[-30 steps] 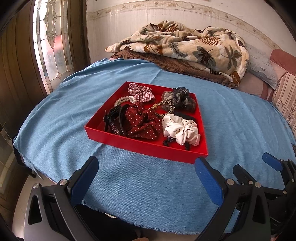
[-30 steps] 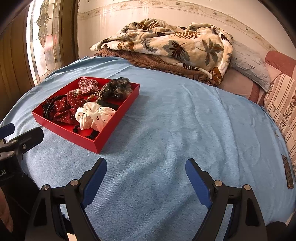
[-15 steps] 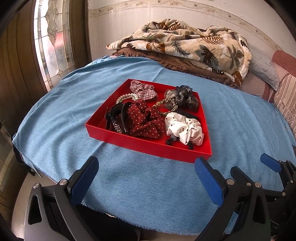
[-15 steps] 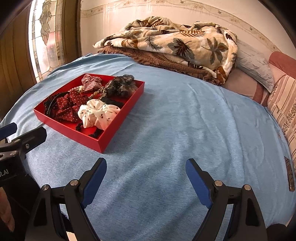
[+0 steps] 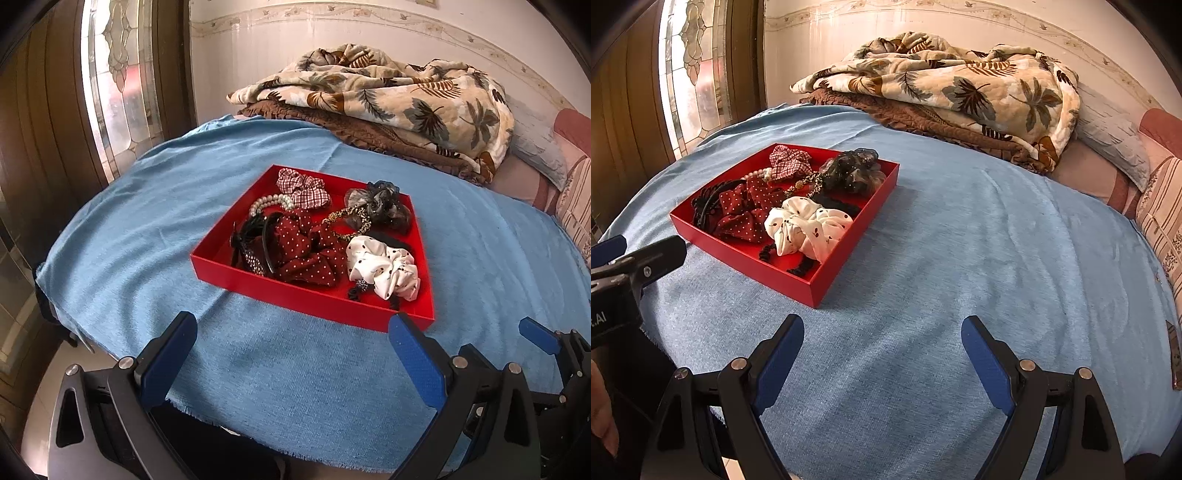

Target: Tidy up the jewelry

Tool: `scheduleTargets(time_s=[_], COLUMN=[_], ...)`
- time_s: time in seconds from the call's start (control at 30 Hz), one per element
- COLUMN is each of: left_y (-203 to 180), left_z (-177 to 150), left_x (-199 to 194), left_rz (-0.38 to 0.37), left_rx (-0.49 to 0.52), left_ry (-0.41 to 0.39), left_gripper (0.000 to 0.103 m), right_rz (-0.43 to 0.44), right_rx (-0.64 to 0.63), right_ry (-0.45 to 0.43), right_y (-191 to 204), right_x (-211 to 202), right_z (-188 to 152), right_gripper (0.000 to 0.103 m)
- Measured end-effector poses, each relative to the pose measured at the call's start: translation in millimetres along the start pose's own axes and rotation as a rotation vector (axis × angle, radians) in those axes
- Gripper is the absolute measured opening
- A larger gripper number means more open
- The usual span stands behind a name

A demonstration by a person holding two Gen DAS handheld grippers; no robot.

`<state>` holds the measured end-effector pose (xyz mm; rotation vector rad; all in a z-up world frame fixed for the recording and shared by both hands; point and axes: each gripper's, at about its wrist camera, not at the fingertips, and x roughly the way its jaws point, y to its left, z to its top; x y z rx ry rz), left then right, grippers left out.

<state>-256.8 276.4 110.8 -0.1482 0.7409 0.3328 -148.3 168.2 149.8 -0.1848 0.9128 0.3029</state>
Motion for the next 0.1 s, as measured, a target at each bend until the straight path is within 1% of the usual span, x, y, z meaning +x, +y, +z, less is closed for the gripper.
scheduleTargets(time_s=[0.1], left_y=[-6.8], left_z=[3.6], left_x=[-3.5], left_rz=[0.022], left_rx=[0.024], left_ry=[-0.008], left_gripper=[0.103], right_rz=[0.003], right_rx=[0.018], right_ry=[-0.006], right_y=[-5.6], right_x=[-1.8], right_z=[-0.2], right_gripper=[0.090])
